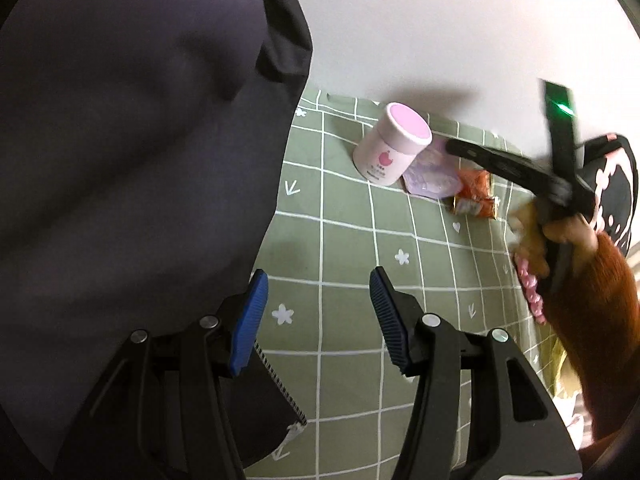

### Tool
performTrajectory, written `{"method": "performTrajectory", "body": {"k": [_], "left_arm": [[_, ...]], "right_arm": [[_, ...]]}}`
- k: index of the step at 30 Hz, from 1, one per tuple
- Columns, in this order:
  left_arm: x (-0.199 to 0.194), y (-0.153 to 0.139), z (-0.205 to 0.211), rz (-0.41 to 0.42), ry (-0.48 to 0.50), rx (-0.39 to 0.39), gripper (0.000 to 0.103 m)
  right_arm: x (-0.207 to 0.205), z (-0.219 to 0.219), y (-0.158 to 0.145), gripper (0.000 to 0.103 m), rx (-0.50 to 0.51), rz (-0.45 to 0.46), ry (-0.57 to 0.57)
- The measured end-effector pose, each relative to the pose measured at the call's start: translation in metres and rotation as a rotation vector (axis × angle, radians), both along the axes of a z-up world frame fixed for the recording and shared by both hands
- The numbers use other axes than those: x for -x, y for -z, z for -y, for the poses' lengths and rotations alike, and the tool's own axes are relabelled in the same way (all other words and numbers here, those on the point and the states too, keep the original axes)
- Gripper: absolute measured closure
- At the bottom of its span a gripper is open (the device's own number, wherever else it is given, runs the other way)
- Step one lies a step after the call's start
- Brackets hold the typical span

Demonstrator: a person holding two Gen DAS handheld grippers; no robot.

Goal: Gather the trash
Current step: 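Move both open tools back over the table toward the remaining wrappers, then grasp the red wrappers with the left tool while the right tool approaches the purple wrapper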

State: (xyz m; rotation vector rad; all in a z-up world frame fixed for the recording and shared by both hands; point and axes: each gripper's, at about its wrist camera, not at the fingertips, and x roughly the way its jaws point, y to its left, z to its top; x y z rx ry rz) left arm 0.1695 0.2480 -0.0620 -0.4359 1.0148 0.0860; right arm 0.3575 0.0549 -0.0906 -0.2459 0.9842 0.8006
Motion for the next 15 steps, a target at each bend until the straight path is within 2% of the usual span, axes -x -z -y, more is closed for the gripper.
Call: {"method": "performTrajectory", "body": {"k": [4, 7, 12, 15], "left_arm": [[-0.011, -0.004, 0.005, 0.013, 0.004, 0.009, 0.053], [-0.024, -0.005, 0.020, 0.027, 0.048, 0.001, 0.053], [-0.051, 0.001, 0.053, 0.036, 0.155, 0.054, 0.053], [-0.057, 0.000, 0.066, 0.031, 0.179, 0.015, 0.053]], "right_arm": [[0.022, 0.033, -0.027, 0.099, -0.056, -0.009, 0.076], [0.047, 0.063, -0.037, 0.099, -0.055, -0.005, 0.114], [0.077, 0.100, -0.030, 0.099, -0.075, -0.079, 0.178], [0.100, 0.101, -0.010, 0.099, -0.119, -0.163, 0.114]]}}
